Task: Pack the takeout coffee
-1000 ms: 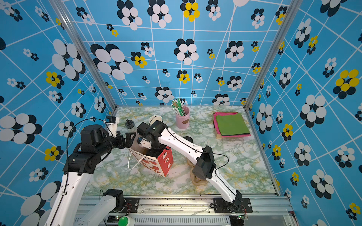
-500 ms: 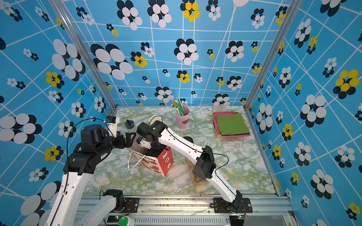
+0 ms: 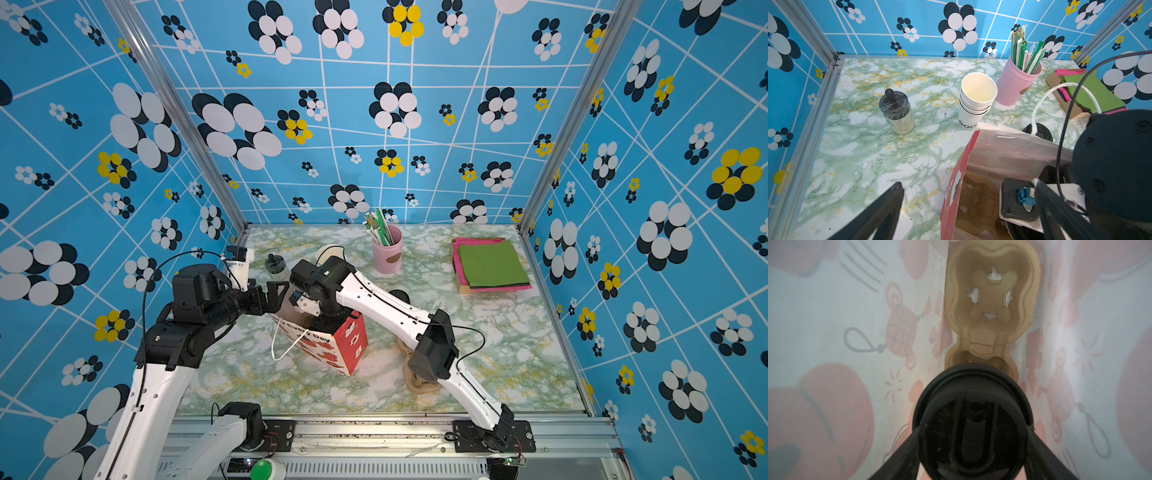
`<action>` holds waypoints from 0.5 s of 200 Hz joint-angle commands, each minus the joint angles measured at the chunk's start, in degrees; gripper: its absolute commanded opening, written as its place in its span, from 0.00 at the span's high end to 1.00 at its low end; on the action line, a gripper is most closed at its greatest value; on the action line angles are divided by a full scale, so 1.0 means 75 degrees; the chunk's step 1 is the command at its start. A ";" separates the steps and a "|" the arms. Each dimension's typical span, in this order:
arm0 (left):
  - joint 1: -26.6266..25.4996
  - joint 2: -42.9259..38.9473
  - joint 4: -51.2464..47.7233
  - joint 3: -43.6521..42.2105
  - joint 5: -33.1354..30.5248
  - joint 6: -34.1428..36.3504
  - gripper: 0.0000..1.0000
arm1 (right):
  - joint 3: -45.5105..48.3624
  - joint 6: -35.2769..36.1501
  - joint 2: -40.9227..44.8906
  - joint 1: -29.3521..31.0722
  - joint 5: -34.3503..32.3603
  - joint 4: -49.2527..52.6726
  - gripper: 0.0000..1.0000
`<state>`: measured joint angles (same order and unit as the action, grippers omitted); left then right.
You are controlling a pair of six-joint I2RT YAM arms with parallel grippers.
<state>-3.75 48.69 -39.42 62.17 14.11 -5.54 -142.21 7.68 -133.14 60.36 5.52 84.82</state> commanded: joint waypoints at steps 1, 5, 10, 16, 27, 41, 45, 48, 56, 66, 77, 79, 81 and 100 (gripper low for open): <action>0.0043 -0.0011 -0.0053 -0.0064 0.0089 0.0036 0.01 | 0.0077 0.0115 0.0010 0.0042 0.0044 0.0302 0.28; 0.0040 -0.0011 -0.0053 -0.0069 0.0090 0.0037 0.01 | 0.0074 0.0123 0.0019 0.0048 0.0038 0.0304 0.28; 0.0040 -0.0011 -0.0053 -0.0076 0.0086 0.0036 0.01 | 0.0073 0.0117 0.0028 0.0047 0.0038 0.0315 0.28; 0.0043 -0.0011 -0.0053 -0.0084 0.0076 0.0036 0.01 | 0.0080 0.0122 0.0042 0.0050 0.0038 0.0316 0.28; 0.0043 -0.0005 -0.0042 -0.0092 0.0080 0.0036 0.01 | 0.0071 0.0124 0.0080 0.0043 0.0027 0.0315 0.28; 0.0043 -0.0011 -0.0025 -0.0100 0.0076 0.0031 0.01 | 0.0078 0.0121 0.0133 0.0050 0.0005 0.0305 0.28; 0.0035 -0.0010 -0.0029 -0.0099 0.0087 0.0024 0.01 | 0.0071 0.0123 0.0147 0.0041 0.0003 0.0306 0.28; 0.0039 -0.0011 -0.0029 -0.0098 0.0088 0.0024 0.01 | 0.0077 0.0117 0.0162 0.0049 -0.0008 0.0308 0.28; 0.0037 -0.0011 -0.0019 -0.0115 0.0088 0.0014 0.01 | 0.0071 0.0119 0.0173 0.0047 -0.0020 0.0313 0.27; 0.0043 -0.0011 -0.0015 -0.0121 0.0094 0.0012 0.01 | 0.0071 0.0125 0.0186 0.0049 -0.0021 0.0316 0.27; 0.0040 -0.0022 -0.0029 -0.0116 0.0092 0.0012 0.01 | 0.0074 0.0123 0.0198 0.0047 -0.0011 0.0327 0.27; 0.0042 -0.0023 -0.0023 -0.0114 0.0089 0.0012 0.01 | 0.0072 0.0124 0.0203 0.0043 -0.0010 0.0325 0.27; 0.0043 -0.0026 -0.0028 -0.0111 0.0088 0.0012 0.01 | 0.0071 0.0121 0.0205 0.0048 -0.0009 0.0324 0.27; 0.0042 -0.0040 -0.0034 -0.0124 0.0083 0.0018 0.01 | 0.0071 0.0118 0.0221 0.0048 -0.0020 0.0328 0.27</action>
<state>-3.75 48.69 -39.40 61.87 14.11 -5.56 -142.21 8.03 -133.03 60.36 5.48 84.88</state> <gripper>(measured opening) 0.992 0.728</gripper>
